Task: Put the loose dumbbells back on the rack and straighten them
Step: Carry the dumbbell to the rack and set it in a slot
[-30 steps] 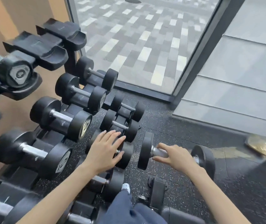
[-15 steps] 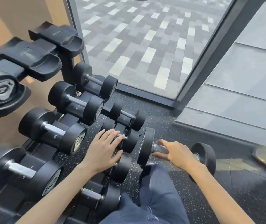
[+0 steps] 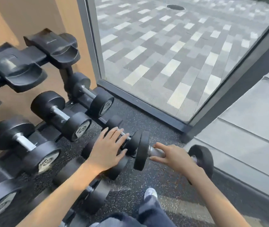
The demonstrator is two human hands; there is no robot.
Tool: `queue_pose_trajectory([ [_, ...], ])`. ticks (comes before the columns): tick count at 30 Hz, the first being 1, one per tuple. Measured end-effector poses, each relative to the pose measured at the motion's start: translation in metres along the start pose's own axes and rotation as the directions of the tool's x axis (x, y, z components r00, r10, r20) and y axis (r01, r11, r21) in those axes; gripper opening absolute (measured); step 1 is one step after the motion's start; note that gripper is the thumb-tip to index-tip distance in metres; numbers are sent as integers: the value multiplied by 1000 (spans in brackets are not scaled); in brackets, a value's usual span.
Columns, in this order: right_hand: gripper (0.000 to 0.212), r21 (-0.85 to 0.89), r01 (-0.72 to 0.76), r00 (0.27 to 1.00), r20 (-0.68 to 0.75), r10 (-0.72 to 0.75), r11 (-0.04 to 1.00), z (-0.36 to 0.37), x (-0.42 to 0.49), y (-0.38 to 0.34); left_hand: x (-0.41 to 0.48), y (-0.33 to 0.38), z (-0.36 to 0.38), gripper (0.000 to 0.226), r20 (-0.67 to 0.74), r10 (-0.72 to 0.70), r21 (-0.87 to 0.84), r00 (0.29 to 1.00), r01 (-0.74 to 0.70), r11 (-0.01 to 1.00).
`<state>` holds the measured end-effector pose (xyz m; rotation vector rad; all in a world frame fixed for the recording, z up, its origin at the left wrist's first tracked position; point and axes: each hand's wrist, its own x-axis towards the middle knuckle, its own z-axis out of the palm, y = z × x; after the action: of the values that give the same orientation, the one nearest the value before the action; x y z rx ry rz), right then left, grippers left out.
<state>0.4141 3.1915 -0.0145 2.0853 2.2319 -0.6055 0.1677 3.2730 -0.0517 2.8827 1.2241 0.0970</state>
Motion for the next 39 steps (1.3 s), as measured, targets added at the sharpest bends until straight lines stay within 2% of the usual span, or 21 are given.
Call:
queue_pose_trajectory([
  [4, 50, -12, 75, 997, 31, -75, 997, -40, 23, 52, 36, 19, -15, 56, -44, -98, 6, 994, 99, 995],
  [10, 55, -62, 198, 979, 63, -194, 978, -60, 65, 100, 68, 24, -16, 54, -53, -162, 23, 985, 163, 986],
  [14, 56, -69, 270, 959, 108, -262, 961, -72, 109, 114, 100, 14, -9, 55, -23, -241, 19, 970, 241, 970],
  [16, 64, -64, 313, 945, 117, -305, 947, -77, 136, 121, 118, 7, -7, 55, -18, -279, 18, 960, 279, 960],
  [18, 72, -65, 356, 930, 119, -347, 932, -84, 167, 127, 137, -4, -4, 53, -41, -317, 13, 948, 317, 948],
  [20, 72, -85, 411, 908, 126, -399, 908, -93, 203, 132, 159, -21, -2, 52, -87, -365, 1, 927, 366, 931],
  [26, 53, -186, 552, 831, 193, -521, 812, -148, 323, 120, 222, -74, -7, 55, -108, -553, -40, 826, 552, 833],
  [31, 57, -203, 671, 740, 227, -633, 713, -186, 410, 93, 253, -116, -21, 55, -127, -663, -6, 738, 668, 744],
  [33, 57, -194, 704, 709, 250, -659, 684, -197, 437, 81, 257, -123, -28, 55, -137, -721, -21, 680, 725, 688],
  [36, 59, -138, 786, 616, 265, -742, 603, -208, 478, 63, 260, -129, -30, 56, -147, -800, -5, 581, 809, 588],
  [39, 63, -154, 853, 522, 296, -800, 499, -213, 521, 47, 268, -129, -23, 57, -125, -867, -13, 482, 873, 487],
])
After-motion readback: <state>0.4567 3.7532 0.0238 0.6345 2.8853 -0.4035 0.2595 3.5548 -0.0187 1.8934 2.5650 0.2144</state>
